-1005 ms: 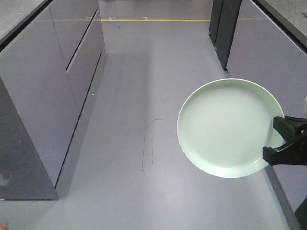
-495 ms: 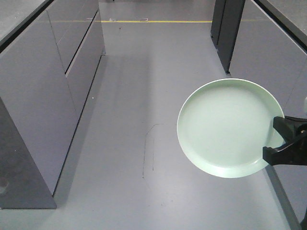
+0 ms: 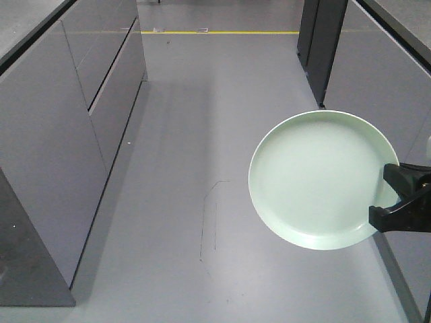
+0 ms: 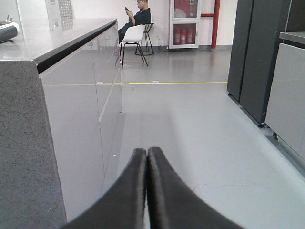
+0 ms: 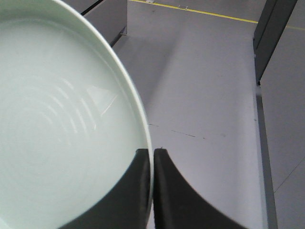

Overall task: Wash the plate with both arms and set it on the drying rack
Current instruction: 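Drive down the aisle carrying the plate in the right gripper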

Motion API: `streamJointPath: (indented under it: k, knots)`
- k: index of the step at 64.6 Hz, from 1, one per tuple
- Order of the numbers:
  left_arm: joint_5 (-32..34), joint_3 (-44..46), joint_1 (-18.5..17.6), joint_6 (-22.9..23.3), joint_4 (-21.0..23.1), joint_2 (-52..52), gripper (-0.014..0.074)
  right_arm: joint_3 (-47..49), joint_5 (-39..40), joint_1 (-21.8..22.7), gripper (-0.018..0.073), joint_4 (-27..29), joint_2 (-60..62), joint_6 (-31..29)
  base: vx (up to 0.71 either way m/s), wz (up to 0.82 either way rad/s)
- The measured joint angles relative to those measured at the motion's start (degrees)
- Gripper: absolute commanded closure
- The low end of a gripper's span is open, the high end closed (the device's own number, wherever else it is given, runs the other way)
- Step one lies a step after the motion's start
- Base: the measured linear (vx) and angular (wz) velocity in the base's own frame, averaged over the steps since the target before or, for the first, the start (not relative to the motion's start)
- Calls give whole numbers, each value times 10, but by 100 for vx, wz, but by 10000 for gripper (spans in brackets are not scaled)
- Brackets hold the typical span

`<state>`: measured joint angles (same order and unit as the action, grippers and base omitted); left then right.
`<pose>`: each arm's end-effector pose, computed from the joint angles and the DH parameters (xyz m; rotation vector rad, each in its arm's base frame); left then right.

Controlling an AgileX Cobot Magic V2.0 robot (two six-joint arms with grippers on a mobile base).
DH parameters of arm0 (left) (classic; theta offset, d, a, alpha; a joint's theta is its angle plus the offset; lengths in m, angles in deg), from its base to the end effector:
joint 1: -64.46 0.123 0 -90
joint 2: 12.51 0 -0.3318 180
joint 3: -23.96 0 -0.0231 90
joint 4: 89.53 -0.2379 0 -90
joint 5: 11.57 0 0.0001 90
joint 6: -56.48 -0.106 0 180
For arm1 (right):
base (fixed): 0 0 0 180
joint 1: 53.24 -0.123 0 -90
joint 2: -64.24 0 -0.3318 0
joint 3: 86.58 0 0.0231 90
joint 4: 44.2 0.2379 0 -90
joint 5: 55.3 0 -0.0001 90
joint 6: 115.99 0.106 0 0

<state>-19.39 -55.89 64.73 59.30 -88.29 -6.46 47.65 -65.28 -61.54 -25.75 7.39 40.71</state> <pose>0.0115 -0.0003 0.1910 -0.0594 1.6349 -0.0529 0.1513 0.0280 0.3315 -0.2644 1.9390 0.0903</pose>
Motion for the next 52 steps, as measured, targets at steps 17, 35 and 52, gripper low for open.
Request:
streamJointPath:
  k: [17,35,52]
  knots:
    - [0,0,0,0,0,0,602,0,0,0,569,0,0,0,12,-1]
    - [0,0,0,0,0,0,602,0,0,0,569,0,0,0,13,-4]
    - [0,0,0,0,0,0,602,0,0,0,569,0,0,0,14,-6]
